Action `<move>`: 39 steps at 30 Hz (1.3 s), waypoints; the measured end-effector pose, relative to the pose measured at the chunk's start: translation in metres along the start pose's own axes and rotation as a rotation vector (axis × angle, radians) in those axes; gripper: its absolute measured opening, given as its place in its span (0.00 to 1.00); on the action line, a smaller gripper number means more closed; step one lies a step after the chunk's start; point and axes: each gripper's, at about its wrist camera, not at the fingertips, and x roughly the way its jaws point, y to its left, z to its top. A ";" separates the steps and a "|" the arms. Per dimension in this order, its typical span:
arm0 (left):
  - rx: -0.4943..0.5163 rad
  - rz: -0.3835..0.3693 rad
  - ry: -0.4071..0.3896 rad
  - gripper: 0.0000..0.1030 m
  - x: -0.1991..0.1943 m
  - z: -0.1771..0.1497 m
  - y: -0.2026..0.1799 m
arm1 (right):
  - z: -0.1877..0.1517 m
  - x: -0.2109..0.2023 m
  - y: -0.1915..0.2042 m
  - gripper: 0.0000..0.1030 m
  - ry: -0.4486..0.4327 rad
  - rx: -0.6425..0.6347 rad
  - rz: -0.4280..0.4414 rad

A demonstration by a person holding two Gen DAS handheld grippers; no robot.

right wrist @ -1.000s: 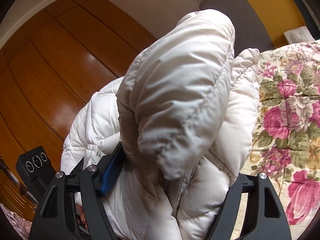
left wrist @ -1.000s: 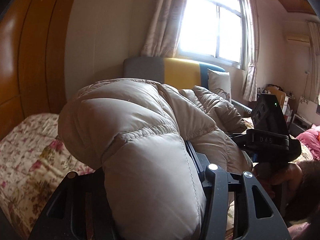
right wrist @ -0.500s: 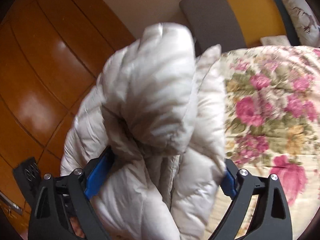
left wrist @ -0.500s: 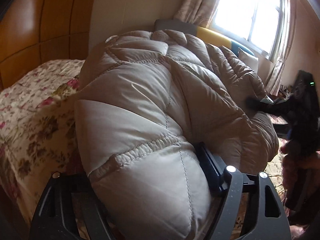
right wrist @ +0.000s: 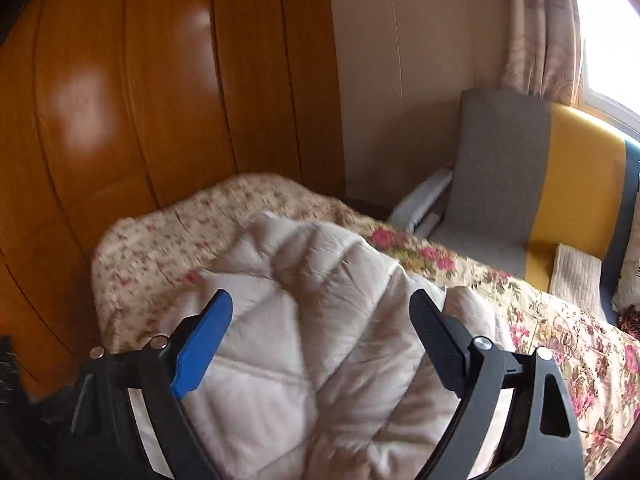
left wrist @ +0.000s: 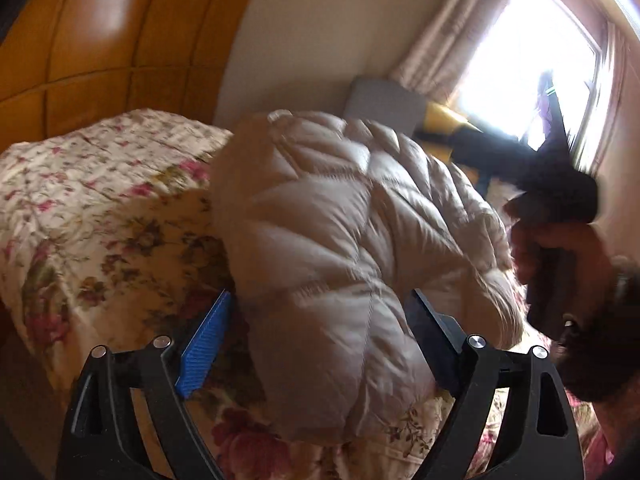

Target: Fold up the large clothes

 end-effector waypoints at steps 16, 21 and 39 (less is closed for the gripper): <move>0.074 0.146 0.096 0.96 0.016 -0.010 -0.012 | -0.021 -0.022 -0.010 0.98 -0.031 0.178 -0.084; 0.095 0.202 0.113 0.96 -0.001 -0.031 -0.023 | -0.052 -0.076 0.022 0.98 -0.056 0.106 -0.117; 0.211 0.350 0.110 0.96 -0.053 -0.070 -0.037 | -0.165 -0.149 0.089 0.98 0.003 0.073 -0.228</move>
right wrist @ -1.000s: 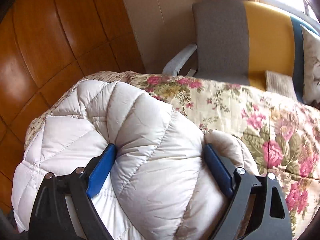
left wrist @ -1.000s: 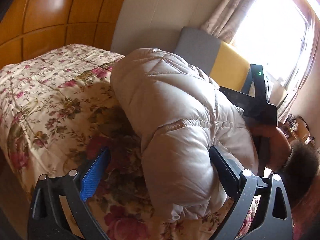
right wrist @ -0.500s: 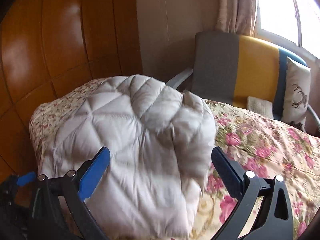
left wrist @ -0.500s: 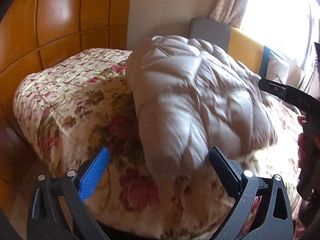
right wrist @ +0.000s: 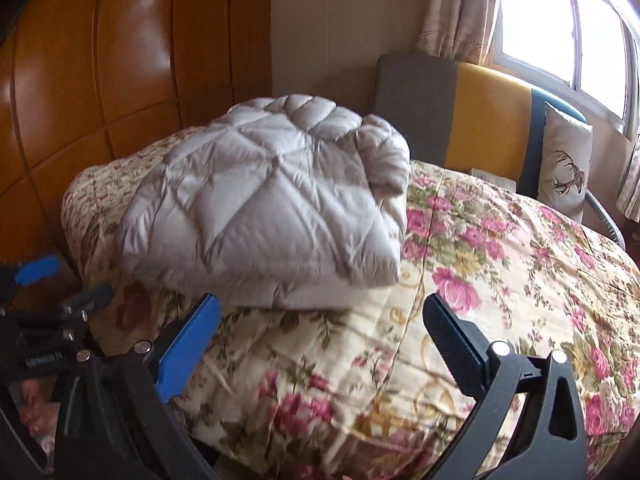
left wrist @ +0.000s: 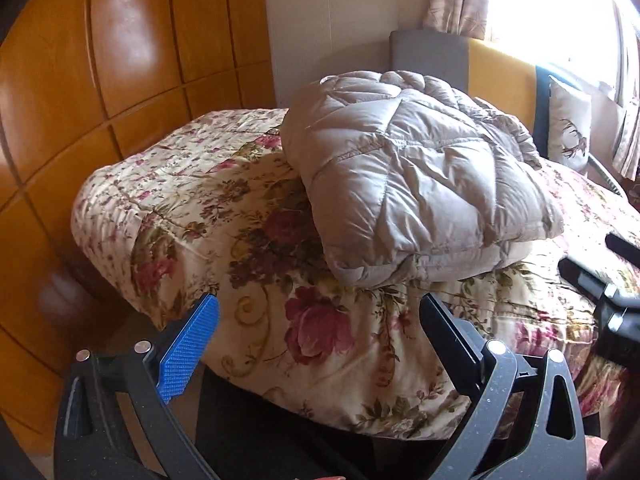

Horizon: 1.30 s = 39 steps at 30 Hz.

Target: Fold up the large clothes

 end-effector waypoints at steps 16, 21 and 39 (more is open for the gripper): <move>-0.013 -0.011 -0.011 0.96 -0.006 -0.003 0.002 | -0.006 -0.001 0.000 0.98 -0.002 0.057 -0.012; -0.012 -0.013 -0.009 0.96 -0.005 -0.003 0.002 | -0.005 0.001 -0.001 0.98 0.001 0.060 -0.009; -0.007 -0.012 -0.006 0.96 -0.003 -0.004 0.000 | -0.005 0.005 0.000 0.98 0.015 0.064 0.005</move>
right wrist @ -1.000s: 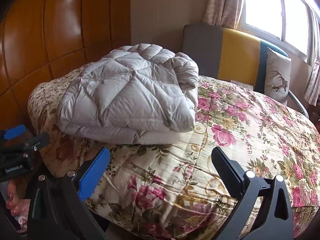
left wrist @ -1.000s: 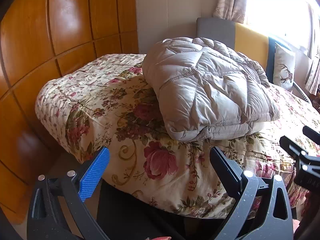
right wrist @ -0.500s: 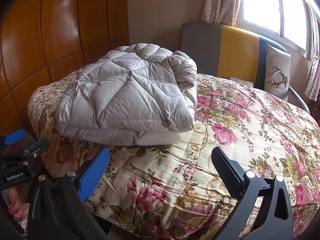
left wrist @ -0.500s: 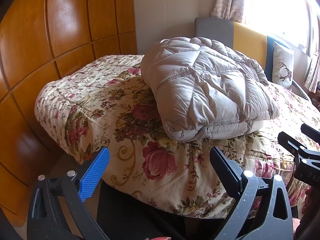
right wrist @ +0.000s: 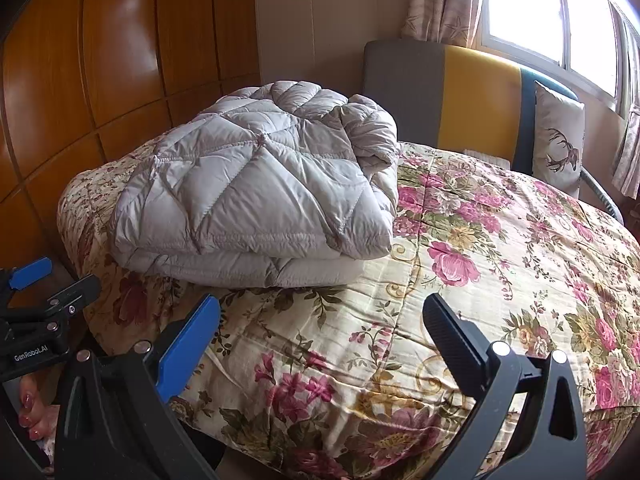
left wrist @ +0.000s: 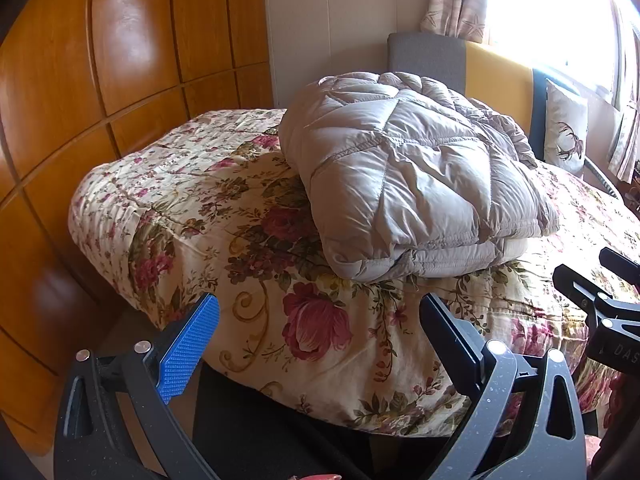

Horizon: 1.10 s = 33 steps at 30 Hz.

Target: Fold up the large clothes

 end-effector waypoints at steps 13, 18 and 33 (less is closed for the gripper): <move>0.000 0.001 0.001 0.96 0.001 0.000 0.000 | -0.001 0.001 0.002 0.98 0.002 -0.002 0.007; 0.002 0.001 0.000 0.96 0.001 -0.001 0.000 | -0.001 0.002 0.003 0.98 0.006 -0.003 0.014; 0.004 0.001 -0.013 0.96 0.000 -0.001 -0.001 | -0.002 0.005 0.002 0.98 0.015 0.002 0.014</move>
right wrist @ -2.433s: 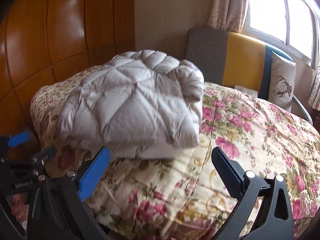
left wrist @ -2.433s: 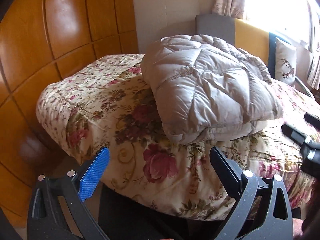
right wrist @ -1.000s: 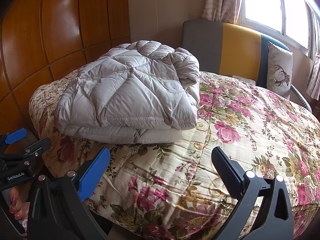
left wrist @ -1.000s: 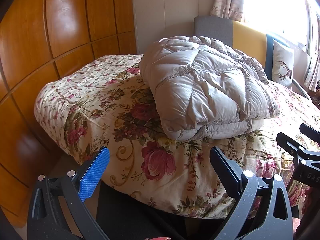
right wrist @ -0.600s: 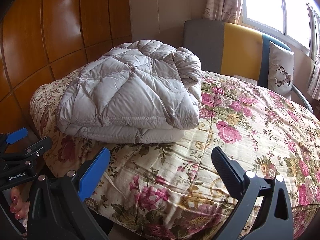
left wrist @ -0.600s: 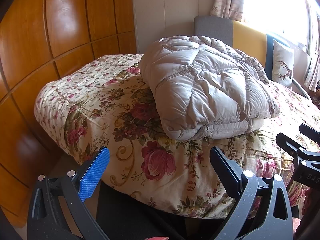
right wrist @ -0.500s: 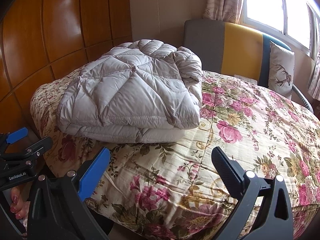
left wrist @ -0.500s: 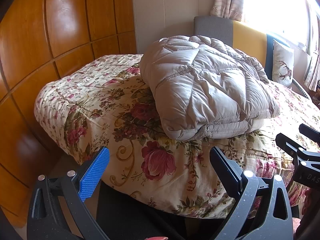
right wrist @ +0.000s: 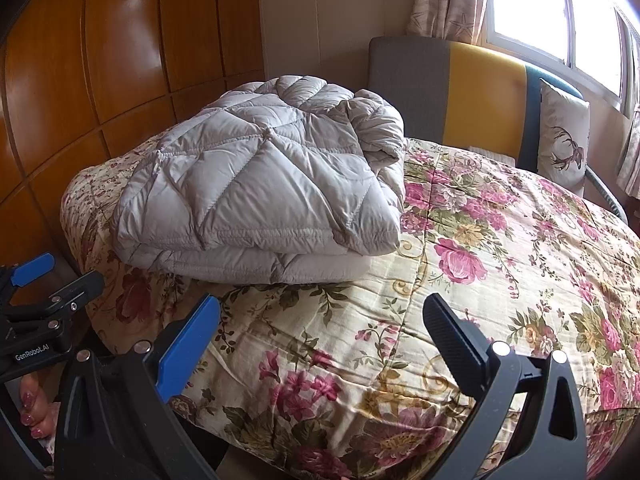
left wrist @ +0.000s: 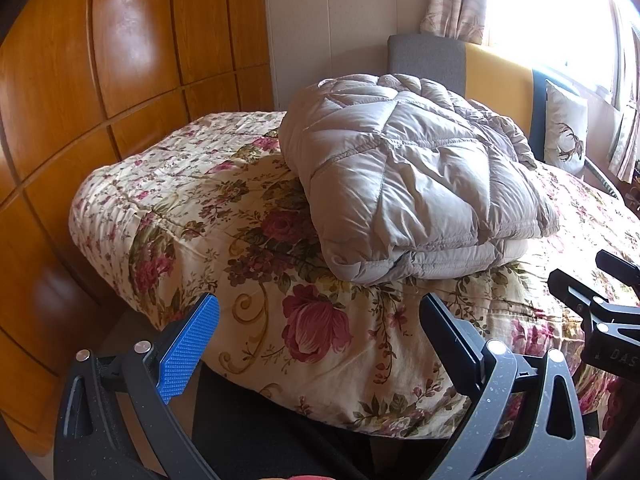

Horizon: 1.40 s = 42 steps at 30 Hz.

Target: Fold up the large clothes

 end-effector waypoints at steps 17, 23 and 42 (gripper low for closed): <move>0.019 -0.027 -0.012 0.96 0.000 0.001 -0.005 | -0.001 0.006 -0.002 0.98 0.016 0.007 0.001; 0.019 -0.031 -0.006 0.96 0.003 0.000 -0.007 | -0.002 0.010 -0.003 0.98 0.024 0.010 0.004; 0.009 -0.026 0.049 0.96 0.020 0.000 -0.007 | 0.005 0.024 -0.035 0.98 0.048 0.101 -0.032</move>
